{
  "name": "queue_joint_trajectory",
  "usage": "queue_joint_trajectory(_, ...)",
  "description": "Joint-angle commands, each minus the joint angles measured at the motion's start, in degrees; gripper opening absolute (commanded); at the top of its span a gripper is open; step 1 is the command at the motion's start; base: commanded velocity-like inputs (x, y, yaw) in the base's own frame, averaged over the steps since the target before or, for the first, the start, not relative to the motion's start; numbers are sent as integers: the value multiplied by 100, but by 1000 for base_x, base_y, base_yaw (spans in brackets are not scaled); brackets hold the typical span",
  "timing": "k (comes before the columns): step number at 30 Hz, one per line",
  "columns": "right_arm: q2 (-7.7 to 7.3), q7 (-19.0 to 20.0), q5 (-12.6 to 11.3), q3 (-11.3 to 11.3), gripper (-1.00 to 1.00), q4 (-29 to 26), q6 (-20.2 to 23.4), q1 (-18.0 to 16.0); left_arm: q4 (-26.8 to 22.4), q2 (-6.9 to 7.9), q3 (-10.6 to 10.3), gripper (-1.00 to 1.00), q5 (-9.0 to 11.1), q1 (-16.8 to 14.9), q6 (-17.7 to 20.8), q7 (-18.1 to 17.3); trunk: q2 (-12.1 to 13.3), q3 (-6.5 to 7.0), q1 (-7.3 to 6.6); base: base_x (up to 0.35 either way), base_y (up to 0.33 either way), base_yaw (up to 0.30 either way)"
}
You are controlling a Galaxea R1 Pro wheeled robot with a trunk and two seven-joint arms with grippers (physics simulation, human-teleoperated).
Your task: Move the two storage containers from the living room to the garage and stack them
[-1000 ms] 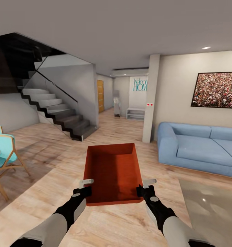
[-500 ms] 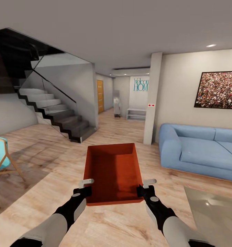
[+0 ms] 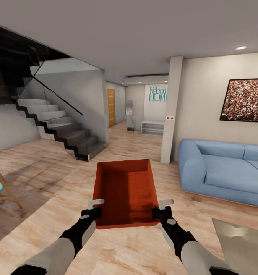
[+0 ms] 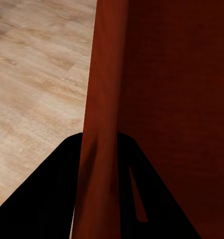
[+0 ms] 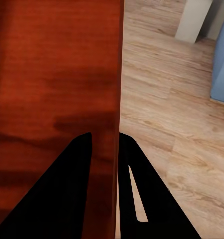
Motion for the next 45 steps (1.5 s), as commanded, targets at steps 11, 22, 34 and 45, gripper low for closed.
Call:
queue_joint_trajectory(11, 2, 43, -446, -126, -100, -10, -88, -7, -10, 33, 79, -100, 30, 2, 22, 458, -3, -1, 5, 322, 0, 0)
queue_joint_trajectory(22, -4, 49, -452, -126, -100, -10, -45, -7, -10, 33, 79, -100, 30, 2, 22, 462, -3, -1, 5, 322, 0, 0)
queue_joint_trajectory(34, -4, 60, -459, -126, -100, -7, -17, -7, -2, 36, 80, -100, 30, 3, 22, 461, -3, -1, 5, 323, 0, 0)
queue_joint_trajectory(45, -4, 56, -457, -126, -100, -8, -23, -7, 7, 38, 84, -100, 30, 2, 22, 459, -3, -1, 5, 322, 0, 0)
